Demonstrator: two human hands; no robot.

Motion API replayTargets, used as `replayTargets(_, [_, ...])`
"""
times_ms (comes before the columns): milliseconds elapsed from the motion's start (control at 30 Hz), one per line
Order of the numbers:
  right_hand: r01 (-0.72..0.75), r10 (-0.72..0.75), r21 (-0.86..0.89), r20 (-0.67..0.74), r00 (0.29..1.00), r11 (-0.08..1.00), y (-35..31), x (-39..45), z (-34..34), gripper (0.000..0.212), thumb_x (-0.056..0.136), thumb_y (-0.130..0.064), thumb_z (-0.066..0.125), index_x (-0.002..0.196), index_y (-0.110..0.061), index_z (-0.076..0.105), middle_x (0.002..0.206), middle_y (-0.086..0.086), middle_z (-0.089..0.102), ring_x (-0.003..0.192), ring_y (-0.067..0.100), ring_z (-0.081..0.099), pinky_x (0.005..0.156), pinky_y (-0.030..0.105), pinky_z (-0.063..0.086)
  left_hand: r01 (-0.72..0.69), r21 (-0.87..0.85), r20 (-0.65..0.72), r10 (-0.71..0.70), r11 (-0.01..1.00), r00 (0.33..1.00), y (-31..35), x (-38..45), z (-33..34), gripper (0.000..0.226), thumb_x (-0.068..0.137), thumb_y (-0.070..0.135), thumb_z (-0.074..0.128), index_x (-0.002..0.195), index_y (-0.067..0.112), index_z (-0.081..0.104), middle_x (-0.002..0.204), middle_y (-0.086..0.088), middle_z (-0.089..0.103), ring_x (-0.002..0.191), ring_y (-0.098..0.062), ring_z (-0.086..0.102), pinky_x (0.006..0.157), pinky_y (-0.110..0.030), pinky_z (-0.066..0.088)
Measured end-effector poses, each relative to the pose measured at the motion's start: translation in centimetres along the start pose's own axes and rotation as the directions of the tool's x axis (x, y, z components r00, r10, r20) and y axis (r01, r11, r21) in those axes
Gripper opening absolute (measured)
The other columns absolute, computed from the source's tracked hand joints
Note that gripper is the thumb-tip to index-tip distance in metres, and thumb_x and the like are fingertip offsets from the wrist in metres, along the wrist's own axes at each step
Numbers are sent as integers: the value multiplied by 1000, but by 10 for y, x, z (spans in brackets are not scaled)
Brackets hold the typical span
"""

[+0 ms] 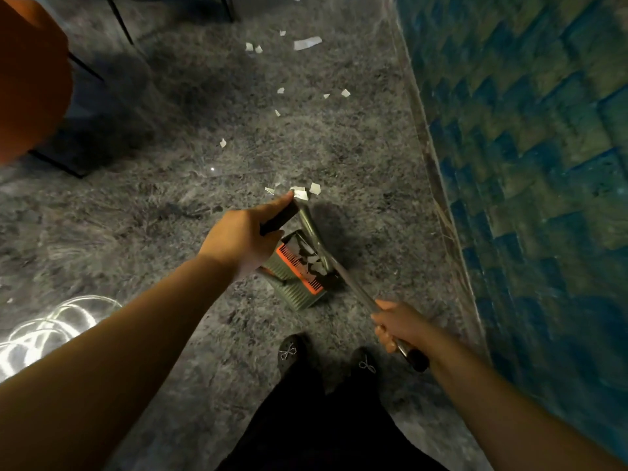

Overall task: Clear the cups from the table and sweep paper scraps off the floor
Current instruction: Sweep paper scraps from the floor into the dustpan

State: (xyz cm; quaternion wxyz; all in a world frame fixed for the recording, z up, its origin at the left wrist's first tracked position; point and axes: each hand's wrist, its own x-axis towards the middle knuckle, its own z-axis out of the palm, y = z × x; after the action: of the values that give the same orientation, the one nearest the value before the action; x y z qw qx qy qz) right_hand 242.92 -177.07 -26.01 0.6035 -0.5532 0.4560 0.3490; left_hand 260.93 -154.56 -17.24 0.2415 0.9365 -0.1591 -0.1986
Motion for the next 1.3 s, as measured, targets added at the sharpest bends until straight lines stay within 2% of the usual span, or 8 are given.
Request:
replayTargets(100, [-2,2,31,-1,1000,1000,0,-9,1,26,96,0,38,115,-10,54,52,2,38,35,8,32,34,16,28,10,-4,15,-10,1000,1000,-5,1,-6,67,92,26,63,140,59,30,102,5,69,63,-3,59,52,-20,44])
replayTargets(200, [8,-5,56,-39,999,998,-3,-12,0,27,95,0,40,110,-16,56,52,3,40,36,9,33,34,17,29,9,-53,14,-9,999,1000,-6,1,-8,67,91,25,64,139,60,31,116,1,69,77,-16,68,68,-34,58])
replayTargets(400, [21,-13,92,-92,996,996,-20,10,11,22,99,-2,34,108,-17,48,58,7,40,40,12,36,33,19,31,-47,-47,-28,46,998,999,-10,7,-2,66,89,26,66,140,56,36,92,4,68,72,-14,66,63,-27,54])
replayTargets(533, [-13,17,142,-31,999,990,-19,16,29,21,98,0,31,108,-10,47,55,4,35,31,7,32,32,14,27,-87,-75,-33,84,993,996,-12,9,-1,64,89,27,67,141,51,39,115,-2,71,98,-21,68,83,-34,55])
replayTargets(767, [-29,26,69,49,998,997,1,-9,42,25,98,-1,34,113,-12,50,56,5,34,32,6,30,34,14,26,-102,-68,-46,99,992,994,-13,11,1,64,90,28,67,141,52,38,121,0,69,103,-20,66,82,-26,51])
replayTargets(900, [-33,29,106,35,999,994,-4,-20,27,28,99,-2,33,124,-2,47,55,4,35,32,6,30,33,13,25,-93,-58,-15,92,994,996,-12,12,-1,64,91,32,65,141,57,33,117,0,70,94,-20,67,79,-33,55])
replayTargets(1100, [44,-37,146,-52,998,988,-24,-24,15,39,97,0,35,129,-19,48,56,6,38,33,8,33,34,15,27,-24,-115,160,42,993,986,-18,12,-14,67,95,35,59,141,64,21,95,0,69,65,-15,66,60,-30,56])
replayTargets(1300, [84,-62,180,-123,990,980,-56,-17,8,28,97,2,36,117,-16,45,58,8,39,30,8,34,32,14,27,24,-101,-51,-29,995,998,-41,9,-27,53,96,48,51,141,61,27,79,5,63,63,-12,60,54,-26,44])
